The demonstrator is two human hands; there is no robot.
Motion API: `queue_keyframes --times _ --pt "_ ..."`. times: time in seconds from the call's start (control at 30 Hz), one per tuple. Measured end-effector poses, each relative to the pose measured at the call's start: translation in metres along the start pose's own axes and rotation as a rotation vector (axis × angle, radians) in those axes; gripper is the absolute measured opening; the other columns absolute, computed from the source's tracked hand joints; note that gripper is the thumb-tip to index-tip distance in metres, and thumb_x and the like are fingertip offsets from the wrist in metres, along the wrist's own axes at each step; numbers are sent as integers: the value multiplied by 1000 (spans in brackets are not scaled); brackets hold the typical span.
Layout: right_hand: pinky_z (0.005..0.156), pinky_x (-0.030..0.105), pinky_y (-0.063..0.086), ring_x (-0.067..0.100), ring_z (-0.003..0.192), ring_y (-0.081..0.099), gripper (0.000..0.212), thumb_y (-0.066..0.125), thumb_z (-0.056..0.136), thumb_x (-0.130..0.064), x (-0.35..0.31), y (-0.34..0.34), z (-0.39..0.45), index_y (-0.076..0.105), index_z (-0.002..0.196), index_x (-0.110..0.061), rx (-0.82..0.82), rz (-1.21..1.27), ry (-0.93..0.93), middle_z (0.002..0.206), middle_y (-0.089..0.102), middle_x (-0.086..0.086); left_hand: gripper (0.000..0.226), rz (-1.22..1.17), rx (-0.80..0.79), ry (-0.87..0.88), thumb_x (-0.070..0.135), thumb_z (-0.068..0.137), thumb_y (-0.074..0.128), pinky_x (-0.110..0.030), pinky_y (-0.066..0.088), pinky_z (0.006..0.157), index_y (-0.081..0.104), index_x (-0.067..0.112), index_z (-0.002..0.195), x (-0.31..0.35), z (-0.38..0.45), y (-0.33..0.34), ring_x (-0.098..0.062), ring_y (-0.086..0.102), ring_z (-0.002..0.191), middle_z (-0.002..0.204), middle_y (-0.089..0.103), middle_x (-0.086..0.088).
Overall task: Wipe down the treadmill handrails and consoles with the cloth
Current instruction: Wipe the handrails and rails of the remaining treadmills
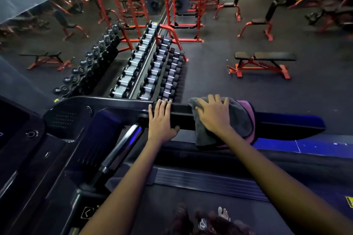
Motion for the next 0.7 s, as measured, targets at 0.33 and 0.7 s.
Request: queue_keyframes --times 0.33,0.7 --pt "88 49 35 32 102 50 40 39 90 -41 56 -7 -24 60 121 -27 31 -64 51 108 61 11 83 -141 195 9 47 61 49 -57 15 111 48 3 132 -1 -2 -2 -32 32 133 134 50 -14" --pt "90 50 38 33 103 53 53 35 85 -56 34 -4 -38 62 120 -27 108 14 -11 108 62 11 70 -230 133 176 37 76 27 -51 10 114 48 5 134 35 10 -3 -30 35 136 138 49 -10"
Point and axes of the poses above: each hand's wrist, its own z-axis towards the middle knuckle, its own y-axis out of the palm, x = y × z, the point moved 10 cm from there along z, towards the middle knuckle
